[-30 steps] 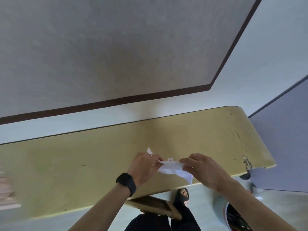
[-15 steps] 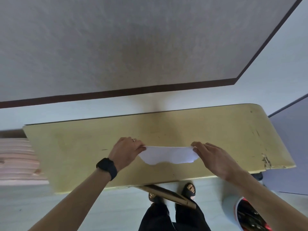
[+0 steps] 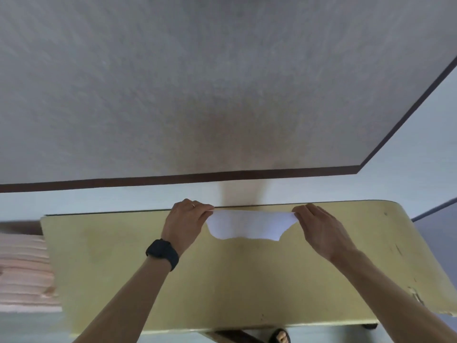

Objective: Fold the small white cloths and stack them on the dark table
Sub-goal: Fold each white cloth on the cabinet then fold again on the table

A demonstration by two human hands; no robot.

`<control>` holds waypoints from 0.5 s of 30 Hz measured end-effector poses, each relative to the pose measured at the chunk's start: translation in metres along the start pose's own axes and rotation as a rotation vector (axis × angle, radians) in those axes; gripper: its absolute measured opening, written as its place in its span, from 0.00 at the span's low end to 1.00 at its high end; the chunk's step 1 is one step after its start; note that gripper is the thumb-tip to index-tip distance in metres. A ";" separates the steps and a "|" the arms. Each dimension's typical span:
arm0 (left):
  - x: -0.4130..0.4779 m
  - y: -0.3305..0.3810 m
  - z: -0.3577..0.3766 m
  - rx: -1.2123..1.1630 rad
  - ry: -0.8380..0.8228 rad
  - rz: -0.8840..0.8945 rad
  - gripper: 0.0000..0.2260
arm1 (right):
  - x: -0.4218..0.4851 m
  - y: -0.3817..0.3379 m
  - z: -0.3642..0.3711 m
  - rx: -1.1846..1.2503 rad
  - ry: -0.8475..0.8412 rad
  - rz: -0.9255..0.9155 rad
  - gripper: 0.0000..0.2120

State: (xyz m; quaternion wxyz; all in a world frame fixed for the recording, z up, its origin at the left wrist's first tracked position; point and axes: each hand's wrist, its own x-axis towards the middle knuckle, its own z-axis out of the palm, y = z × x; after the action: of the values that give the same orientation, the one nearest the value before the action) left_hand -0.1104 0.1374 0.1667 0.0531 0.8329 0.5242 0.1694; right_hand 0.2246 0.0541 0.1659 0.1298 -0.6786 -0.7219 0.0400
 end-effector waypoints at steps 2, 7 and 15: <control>0.000 -0.003 0.001 0.038 0.038 0.035 0.16 | 0.003 -0.004 0.003 0.037 0.056 0.010 0.08; -0.033 -0.011 0.033 0.093 0.072 0.106 0.14 | -0.021 -0.005 0.036 0.063 0.044 0.030 0.03; -0.147 -0.004 0.098 -0.015 -0.270 0.033 0.14 | -0.122 -0.012 0.112 0.101 -0.324 0.156 0.06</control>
State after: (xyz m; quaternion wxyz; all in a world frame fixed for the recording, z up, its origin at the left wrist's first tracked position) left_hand -0.1384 0.0166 0.0408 0.1266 0.8562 0.4972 0.0606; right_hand 0.1919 -0.0543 0.0450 0.0420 -0.7098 -0.6756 0.1949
